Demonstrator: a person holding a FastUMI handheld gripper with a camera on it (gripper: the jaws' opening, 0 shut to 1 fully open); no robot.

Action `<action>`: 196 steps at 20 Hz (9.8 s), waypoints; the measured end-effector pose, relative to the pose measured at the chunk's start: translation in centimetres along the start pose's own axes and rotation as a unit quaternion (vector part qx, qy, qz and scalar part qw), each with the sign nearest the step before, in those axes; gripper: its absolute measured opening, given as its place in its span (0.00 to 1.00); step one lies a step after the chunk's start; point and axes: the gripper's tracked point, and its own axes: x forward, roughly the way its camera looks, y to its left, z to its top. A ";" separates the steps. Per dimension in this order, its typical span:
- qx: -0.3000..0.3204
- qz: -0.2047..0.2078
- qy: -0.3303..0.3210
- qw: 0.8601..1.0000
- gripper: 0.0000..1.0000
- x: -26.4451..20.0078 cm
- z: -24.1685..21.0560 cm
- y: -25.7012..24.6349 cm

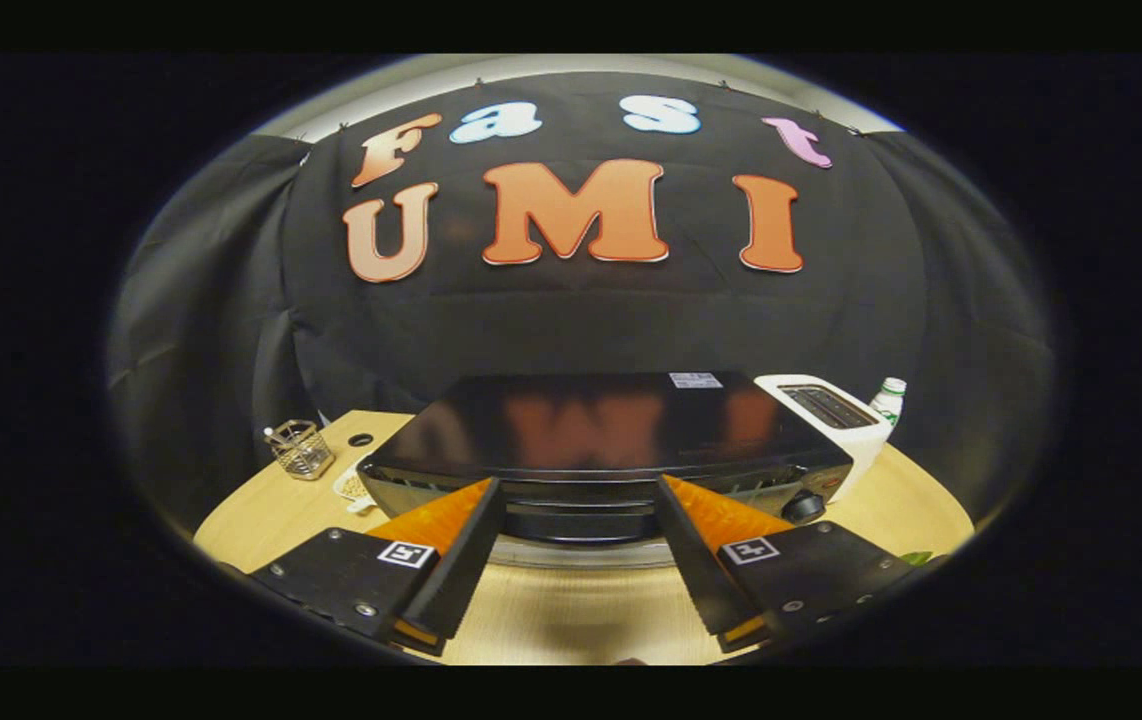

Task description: Open the toaster oven, put the food inside, and close the toaster oven door.

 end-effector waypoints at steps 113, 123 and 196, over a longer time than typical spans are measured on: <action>0.394 0.137 0.213 0.884 0.25 -1.9 -6.1 -2.5; 0.458 0.103 0.146 0.871 0.25 3.9 -6.6 -0.9; 0.011 0.087 0.344 0.935 1.00 -8.5 -19.2 -0.8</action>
